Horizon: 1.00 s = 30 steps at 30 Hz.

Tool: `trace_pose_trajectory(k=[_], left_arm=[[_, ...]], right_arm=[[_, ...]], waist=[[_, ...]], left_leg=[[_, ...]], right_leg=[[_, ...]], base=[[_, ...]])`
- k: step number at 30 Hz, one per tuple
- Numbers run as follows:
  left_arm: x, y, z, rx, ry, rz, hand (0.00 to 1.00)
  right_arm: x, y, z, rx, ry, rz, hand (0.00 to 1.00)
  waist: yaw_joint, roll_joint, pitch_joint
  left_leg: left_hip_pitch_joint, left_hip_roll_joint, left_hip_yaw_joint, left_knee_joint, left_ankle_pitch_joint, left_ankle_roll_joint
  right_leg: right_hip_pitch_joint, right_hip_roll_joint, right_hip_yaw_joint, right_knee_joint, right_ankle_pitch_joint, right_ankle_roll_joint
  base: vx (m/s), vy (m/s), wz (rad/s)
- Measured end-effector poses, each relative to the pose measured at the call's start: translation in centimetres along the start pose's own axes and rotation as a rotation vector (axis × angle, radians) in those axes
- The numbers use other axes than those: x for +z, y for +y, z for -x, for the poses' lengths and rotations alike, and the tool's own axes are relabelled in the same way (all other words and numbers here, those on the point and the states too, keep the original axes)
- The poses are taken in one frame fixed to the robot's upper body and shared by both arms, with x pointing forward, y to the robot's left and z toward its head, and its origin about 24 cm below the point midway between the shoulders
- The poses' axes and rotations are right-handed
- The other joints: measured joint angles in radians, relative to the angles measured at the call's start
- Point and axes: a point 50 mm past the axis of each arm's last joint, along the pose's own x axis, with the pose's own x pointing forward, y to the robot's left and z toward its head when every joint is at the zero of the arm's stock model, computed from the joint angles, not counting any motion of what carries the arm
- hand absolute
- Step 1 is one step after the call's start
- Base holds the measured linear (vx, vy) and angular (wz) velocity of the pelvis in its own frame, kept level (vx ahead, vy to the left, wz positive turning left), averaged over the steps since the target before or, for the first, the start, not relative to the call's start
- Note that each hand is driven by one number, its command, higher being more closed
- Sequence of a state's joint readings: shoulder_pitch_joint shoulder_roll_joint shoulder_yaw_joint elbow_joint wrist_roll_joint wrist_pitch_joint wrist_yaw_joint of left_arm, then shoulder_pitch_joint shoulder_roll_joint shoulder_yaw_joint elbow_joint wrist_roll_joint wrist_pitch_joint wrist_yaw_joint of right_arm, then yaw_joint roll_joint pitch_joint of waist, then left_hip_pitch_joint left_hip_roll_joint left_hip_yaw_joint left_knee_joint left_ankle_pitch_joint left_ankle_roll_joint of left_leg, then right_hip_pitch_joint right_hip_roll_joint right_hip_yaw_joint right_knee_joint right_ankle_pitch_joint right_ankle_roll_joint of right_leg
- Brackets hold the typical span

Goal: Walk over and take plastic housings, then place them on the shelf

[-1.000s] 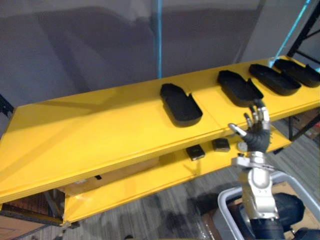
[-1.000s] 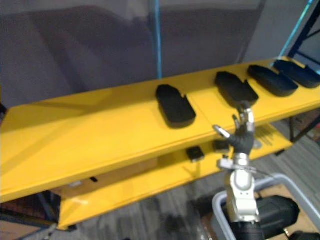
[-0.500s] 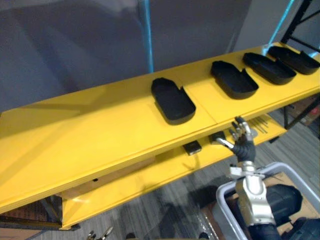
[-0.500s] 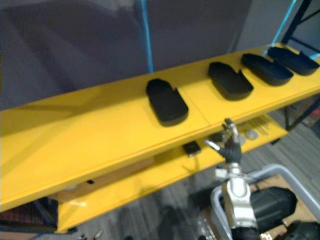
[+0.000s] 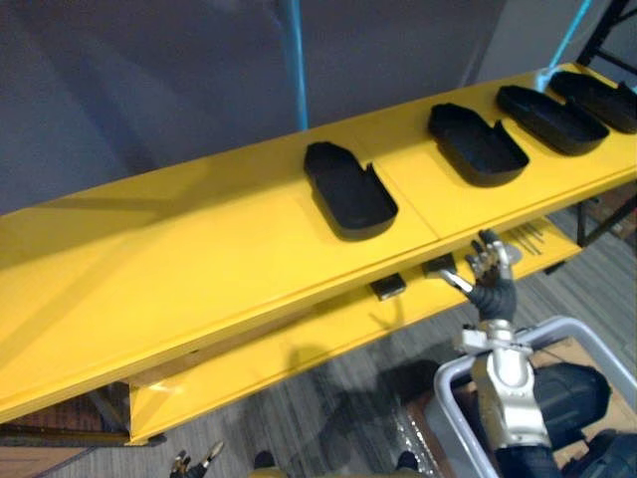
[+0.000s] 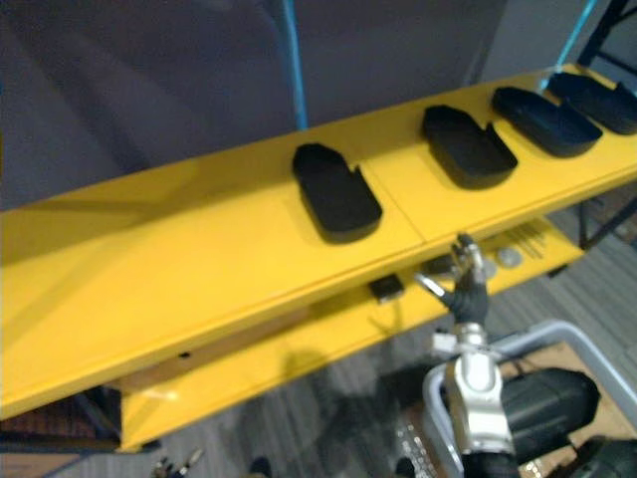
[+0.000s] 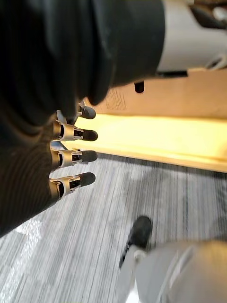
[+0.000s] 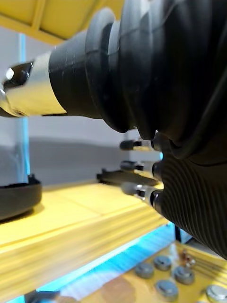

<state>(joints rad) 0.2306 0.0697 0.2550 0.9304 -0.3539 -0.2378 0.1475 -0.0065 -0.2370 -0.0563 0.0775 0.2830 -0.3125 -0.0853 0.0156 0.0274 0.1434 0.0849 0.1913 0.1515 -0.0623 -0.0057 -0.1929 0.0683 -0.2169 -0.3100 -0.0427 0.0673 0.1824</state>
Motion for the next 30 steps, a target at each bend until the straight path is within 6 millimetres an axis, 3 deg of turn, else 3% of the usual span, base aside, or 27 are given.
trace_pose_trajectory(k=[5, 13, 21, 30], left_arm=[[0.5, 0.0, -0.2, 0.003, -0.009, -0.003, 0.00], [-1.0, 0.5, 0.0, 0.016, 0.079, -0.029, 0.00], [-1.2, 0.5, 0.1, 0.012, 0.094, -0.034, 0.00], [-1.4, 0.4, 0.1, 0.007, 0.115, -0.038, 0.00]], right_arm=[[0.1, 1.1, -0.4, 0.071, -0.008, -0.011, 1.00], [0.8, 3.7, -1.8, 0.175, -0.051, -0.040, 1.00], [0.0, 6.1, -3.9, 0.264, -0.020, 0.032, 1.00], [-0.6, 6.6, -6.5, 0.287, 0.046, 0.078, 1.00]], waist=[[0.000, 0.000, 0.000], [0.016, -0.012, 0.007], [0.028, -0.015, 0.008], [0.038, -0.023, 0.025]], left_leg=[[0.002, 0.001, 0.003, 0.002, 0.000, -0.001], [0.003, 0.004, 0.002, 0.001, 0.003, -0.002], [0.003, 0.004, -0.002, 0.002, 0.005, -0.002], [-0.003, 0.003, -0.027, 0.001, 0.017, -0.002]], right_leg=[[0.000, 0.001, 0.005, 0.001, 0.000, 0.000], [0.000, 0.004, 0.008, 0.006, 0.000, -0.001], [0.002, 0.004, 0.005, 0.007, 0.000, -0.001], [0.010, 0.001, -0.021, 0.014, 0.000, -0.002]], base=[[0.00, 0.000, 0.00], [-0.01, 0.000, 0.00], [0.00, 0.000, 0.00], [-0.02, -0.002, 0.07]])
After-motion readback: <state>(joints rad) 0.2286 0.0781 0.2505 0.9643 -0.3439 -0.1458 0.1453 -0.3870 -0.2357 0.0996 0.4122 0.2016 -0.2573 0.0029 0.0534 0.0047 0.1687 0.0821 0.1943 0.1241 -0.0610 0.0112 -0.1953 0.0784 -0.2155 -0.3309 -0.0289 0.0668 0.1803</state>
